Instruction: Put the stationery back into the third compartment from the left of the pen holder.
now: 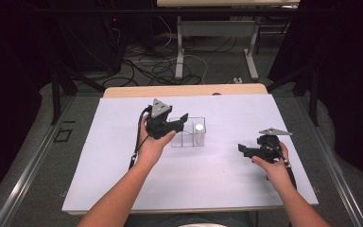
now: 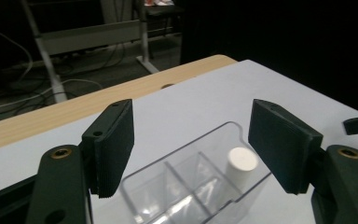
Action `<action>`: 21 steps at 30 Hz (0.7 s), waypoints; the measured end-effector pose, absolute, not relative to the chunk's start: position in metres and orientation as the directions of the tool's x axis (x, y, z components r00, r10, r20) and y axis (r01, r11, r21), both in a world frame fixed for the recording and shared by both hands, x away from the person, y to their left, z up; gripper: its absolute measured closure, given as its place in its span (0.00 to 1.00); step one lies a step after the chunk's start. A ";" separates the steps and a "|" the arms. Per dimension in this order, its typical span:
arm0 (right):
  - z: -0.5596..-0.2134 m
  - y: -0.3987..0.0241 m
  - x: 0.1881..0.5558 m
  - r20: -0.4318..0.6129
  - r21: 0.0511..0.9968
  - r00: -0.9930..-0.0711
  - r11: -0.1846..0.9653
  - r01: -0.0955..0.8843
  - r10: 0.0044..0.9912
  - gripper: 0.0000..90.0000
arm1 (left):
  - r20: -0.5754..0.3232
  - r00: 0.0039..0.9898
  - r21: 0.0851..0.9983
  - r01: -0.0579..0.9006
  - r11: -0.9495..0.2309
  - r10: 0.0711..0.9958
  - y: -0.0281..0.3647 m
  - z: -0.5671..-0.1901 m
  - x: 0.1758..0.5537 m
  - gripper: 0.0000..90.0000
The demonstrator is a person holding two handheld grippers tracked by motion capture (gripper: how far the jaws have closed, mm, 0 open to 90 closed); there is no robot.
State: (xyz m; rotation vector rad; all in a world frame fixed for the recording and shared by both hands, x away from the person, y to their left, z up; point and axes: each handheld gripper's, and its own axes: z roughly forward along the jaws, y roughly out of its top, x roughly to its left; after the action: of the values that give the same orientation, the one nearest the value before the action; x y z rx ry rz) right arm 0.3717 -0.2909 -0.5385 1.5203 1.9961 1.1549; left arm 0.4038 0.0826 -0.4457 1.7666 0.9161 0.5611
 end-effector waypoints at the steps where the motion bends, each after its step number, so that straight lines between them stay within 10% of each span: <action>1: -0.538 -0.291 0.372 0.175 0.787 -0.343 0.078 0.612 0.923 0.11 | -0.059 0.598 0.928 0.329 -0.178 0.799 0.087 -0.445 0.404 0.35; 21: -0.538 -0.290 0.371 0.173 0.785 -0.343 0.081 0.614 0.923 0.11 | -0.155 0.456 0.901 0.428 -0.063 0.876 0.150 -0.456 0.394 0.16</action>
State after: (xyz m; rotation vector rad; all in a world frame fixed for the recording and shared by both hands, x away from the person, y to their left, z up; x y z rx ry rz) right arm 0.3711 -0.2902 -0.5384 1.5211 1.9967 1.1490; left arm 0.3938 0.1502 -0.4556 1.6792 1.1390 0.5457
